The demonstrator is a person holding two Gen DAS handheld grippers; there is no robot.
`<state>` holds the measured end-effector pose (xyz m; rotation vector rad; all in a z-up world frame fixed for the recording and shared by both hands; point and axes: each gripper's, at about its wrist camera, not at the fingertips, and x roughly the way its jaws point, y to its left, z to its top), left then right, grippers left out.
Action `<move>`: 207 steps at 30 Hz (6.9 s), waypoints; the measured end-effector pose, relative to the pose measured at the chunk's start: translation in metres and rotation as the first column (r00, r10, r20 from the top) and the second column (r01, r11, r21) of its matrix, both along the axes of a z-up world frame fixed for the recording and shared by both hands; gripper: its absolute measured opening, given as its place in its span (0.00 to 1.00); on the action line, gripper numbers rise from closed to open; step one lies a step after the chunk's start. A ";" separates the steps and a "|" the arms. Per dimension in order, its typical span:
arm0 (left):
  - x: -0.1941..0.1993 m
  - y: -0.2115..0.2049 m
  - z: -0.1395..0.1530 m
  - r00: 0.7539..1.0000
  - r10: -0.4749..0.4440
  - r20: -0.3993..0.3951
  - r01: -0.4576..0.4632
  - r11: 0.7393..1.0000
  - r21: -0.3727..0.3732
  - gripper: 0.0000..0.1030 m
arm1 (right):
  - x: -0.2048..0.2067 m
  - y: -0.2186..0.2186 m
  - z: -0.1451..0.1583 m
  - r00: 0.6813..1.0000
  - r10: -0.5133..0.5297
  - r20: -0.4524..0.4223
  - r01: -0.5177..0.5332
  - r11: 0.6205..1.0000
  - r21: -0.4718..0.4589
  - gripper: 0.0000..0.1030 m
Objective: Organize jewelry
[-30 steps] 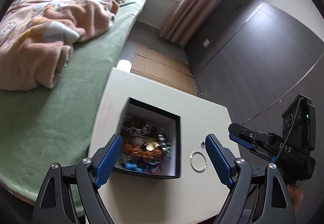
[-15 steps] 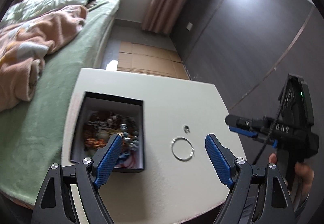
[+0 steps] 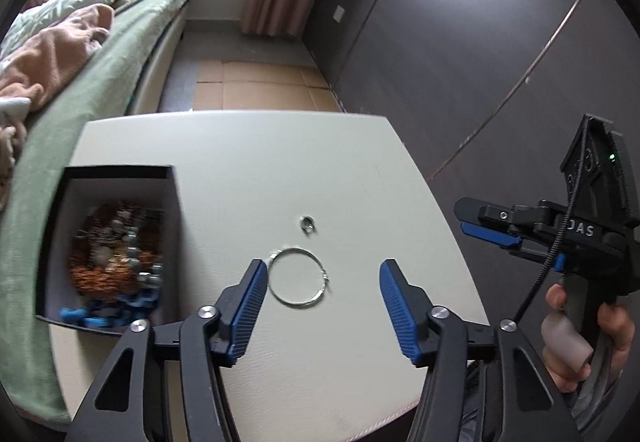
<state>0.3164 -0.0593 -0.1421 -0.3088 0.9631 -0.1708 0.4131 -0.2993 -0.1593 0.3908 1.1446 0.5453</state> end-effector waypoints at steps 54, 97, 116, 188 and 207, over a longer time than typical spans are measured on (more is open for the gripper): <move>-0.012 0.074 0.028 0.979 0.189 0.072 -0.191 0.982 0.016 0.02 | 0.026 0.123 -0.043 0.969 0.246 -0.030 -0.245 0.933 -0.263 0.33; -0.056 0.159 0.032 0.941 0.338 0.004 -0.334 0.931 -0.144 0.67 | -0.047 0.192 0.043 0.895 0.416 0.161 -0.385 0.902 -0.195 0.14; -0.090 0.179 0.051 0.926 0.377 0.022 -0.372 0.919 -0.129 0.67 | -0.062 0.204 0.062 0.928 0.363 0.080 -0.353 0.928 -0.116 0.55; -0.242 0.078 0.165 0.915 0.174 0.365 -0.250 0.953 0.172 1.00 | -0.244 0.064 0.146 0.892 0.118 0.435 -0.004 0.967 -0.254 1.00; -0.246 0.076 0.168 0.911 0.174 0.373 -0.251 0.953 0.170 1.00 | -0.248 0.056 0.150 0.895 0.095 0.436 0.013 0.971 -0.238 1.00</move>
